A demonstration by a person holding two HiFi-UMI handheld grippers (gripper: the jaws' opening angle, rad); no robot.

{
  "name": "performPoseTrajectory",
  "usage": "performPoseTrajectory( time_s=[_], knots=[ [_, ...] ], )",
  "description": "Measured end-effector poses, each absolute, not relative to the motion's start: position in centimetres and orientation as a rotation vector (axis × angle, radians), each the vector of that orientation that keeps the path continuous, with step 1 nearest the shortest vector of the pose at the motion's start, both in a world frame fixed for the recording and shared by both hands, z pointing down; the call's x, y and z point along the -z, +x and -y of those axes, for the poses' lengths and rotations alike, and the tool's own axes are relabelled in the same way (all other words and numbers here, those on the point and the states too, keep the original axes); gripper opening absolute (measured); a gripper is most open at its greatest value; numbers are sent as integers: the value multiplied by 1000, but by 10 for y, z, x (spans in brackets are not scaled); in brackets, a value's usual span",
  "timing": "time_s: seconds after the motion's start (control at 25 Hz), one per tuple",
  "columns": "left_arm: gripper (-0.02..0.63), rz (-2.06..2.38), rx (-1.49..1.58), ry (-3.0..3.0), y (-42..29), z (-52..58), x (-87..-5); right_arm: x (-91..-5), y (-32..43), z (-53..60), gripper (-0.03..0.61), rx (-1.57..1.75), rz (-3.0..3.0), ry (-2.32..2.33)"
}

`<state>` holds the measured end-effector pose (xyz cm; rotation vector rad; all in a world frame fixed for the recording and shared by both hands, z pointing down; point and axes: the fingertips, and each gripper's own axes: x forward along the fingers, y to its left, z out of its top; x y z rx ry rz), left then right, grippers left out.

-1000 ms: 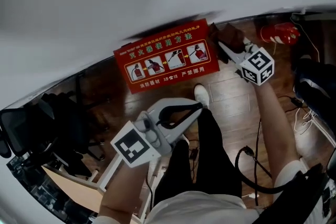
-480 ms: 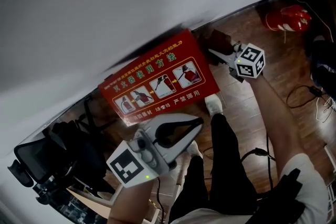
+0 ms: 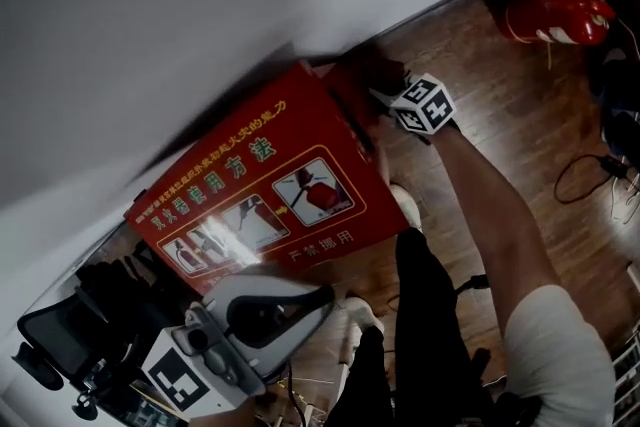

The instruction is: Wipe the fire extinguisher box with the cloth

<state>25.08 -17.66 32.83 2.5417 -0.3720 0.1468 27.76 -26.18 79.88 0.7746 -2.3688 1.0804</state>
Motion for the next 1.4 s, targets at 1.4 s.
performPoseTrajectory(
  time_s=[1.4],
  knots=[
    [-2,621,-11,2586,132,13,-329,-576,228,123,40,-571,2292,619]
  ],
)
